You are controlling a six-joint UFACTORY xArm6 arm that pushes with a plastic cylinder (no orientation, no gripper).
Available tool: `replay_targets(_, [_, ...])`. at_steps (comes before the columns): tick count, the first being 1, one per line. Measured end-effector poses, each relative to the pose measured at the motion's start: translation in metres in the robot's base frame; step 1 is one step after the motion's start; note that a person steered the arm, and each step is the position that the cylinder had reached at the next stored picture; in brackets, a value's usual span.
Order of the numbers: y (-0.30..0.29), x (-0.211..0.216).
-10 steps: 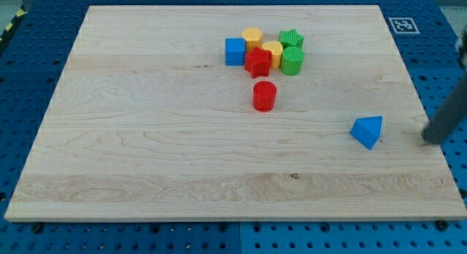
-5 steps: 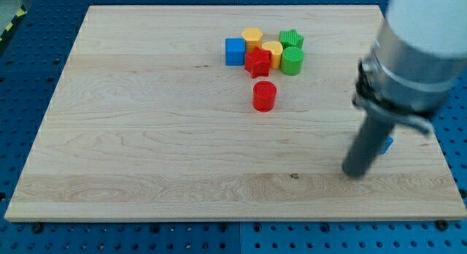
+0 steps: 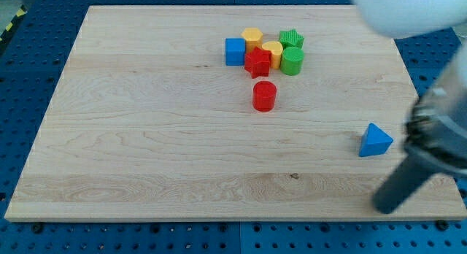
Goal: Slide the blue triangle to center right
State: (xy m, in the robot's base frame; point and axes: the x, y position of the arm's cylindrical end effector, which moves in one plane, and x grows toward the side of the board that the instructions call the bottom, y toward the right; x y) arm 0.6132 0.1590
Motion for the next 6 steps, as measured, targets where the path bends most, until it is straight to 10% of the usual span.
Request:
replay_targets(2, [-0.052,-0.121])
replay_targets(4, [-0.036,-0.017])
replay_targets(6, [0.067,-0.154])
